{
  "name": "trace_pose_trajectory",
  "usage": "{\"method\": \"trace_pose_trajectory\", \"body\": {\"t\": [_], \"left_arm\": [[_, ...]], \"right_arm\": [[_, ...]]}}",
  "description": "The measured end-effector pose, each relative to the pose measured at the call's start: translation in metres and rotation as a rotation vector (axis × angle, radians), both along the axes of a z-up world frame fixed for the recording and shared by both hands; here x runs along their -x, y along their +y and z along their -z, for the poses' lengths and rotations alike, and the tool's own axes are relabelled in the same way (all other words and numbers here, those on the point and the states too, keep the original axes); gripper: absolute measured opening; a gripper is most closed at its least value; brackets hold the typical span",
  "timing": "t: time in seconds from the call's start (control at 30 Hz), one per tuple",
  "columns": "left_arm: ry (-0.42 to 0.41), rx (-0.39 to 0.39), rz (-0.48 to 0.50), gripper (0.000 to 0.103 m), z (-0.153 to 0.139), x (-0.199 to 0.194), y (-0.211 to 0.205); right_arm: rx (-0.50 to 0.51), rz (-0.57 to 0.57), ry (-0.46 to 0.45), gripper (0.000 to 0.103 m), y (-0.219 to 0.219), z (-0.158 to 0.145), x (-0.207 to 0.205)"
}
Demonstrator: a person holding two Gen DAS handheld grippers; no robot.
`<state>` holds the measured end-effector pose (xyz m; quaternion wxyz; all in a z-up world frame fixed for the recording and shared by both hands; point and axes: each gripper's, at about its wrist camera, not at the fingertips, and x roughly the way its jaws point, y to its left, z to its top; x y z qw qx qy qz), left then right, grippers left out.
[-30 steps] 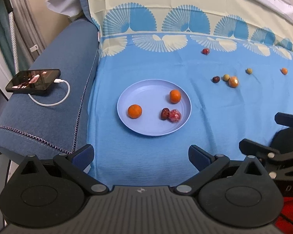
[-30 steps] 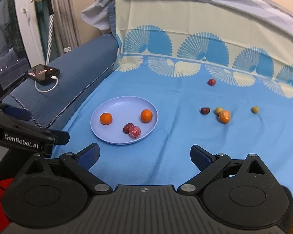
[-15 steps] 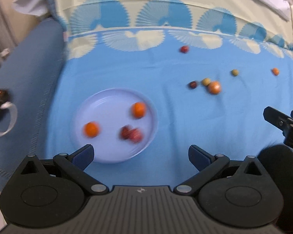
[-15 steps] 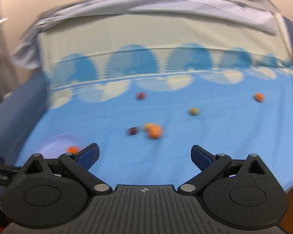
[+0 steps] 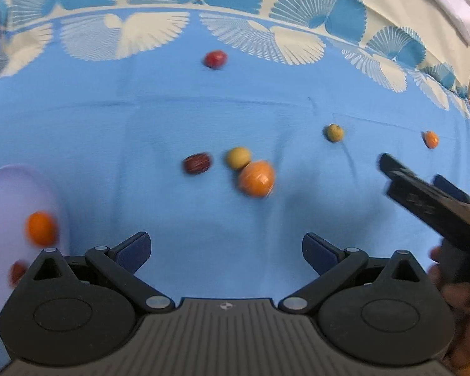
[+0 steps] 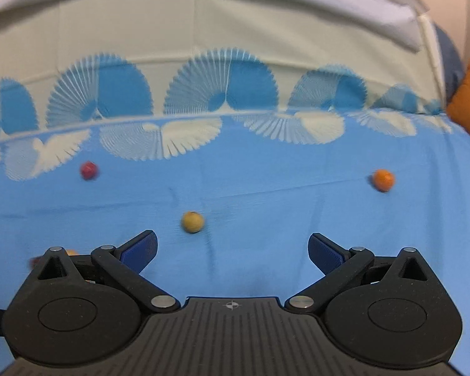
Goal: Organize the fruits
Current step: 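Grasp a mandarin with the left tool while the right tool grasps a yellow fruit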
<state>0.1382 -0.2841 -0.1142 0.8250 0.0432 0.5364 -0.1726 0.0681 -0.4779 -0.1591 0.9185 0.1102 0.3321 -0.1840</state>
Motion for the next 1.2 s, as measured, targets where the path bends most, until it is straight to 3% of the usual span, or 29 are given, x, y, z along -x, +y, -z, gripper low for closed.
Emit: {"method": "trace_pose_trajectory", "body": {"t": [0.17,0.37,0.47,0.7,0.73,0.77,0.8,0.83,1.0,1.2], "left_arm": [[0.004,-0.036,-0.042,0.103,0.030,-0.041,-0.035],[0.064,-0.075,-0.096,0.103,0.068,-0.076,-0.051],[0.046,-0.098,-0.074,0.103,0.076,-0.078,-0.054],[0.038,-0.112,-0.067,0.101,0.076,-0.078,-0.053],[0.036,-0.118,-0.094,0.090,0.072,-0.077,-0.051],[0.037,-0.118,-0.117,0.075,0.067,-0.077,-0.050],[0.047,-0.090,-0.119,0.066,0.063,-0.076,-0.048],[0.062,-0.052,-0.107,0.040,0.057,-0.076,-0.046],[0.071,-0.062,-0.052,0.041,0.037,-0.056,-0.041],[0.072,-0.064,-0.018,0.041,0.003,-0.017,0.008]], "right_arm": [[-0.010,-0.074,0.037,0.102,-0.025,0.043,-0.053],[0.052,-0.268,0.064,0.102,-0.017,0.071,-0.093],[0.021,-0.265,0.001,0.102,-0.022,0.078,-0.091],[0.044,-0.261,0.011,0.101,-0.018,0.077,-0.092],[0.047,-0.257,0.011,0.089,-0.016,0.075,-0.091],[0.035,-0.262,-0.001,0.057,-0.014,0.072,-0.088],[0.042,-0.260,0.001,0.036,-0.010,0.069,-0.084],[0.046,-0.260,0.025,0.025,-0.007,0.066,-0.083],[-0.052,-0.154,0.070,0.025,-0.011,0.050,-0.068],[-0.132,-0.086,0.001,0.025,0.002,0.001,-0.005]]}}
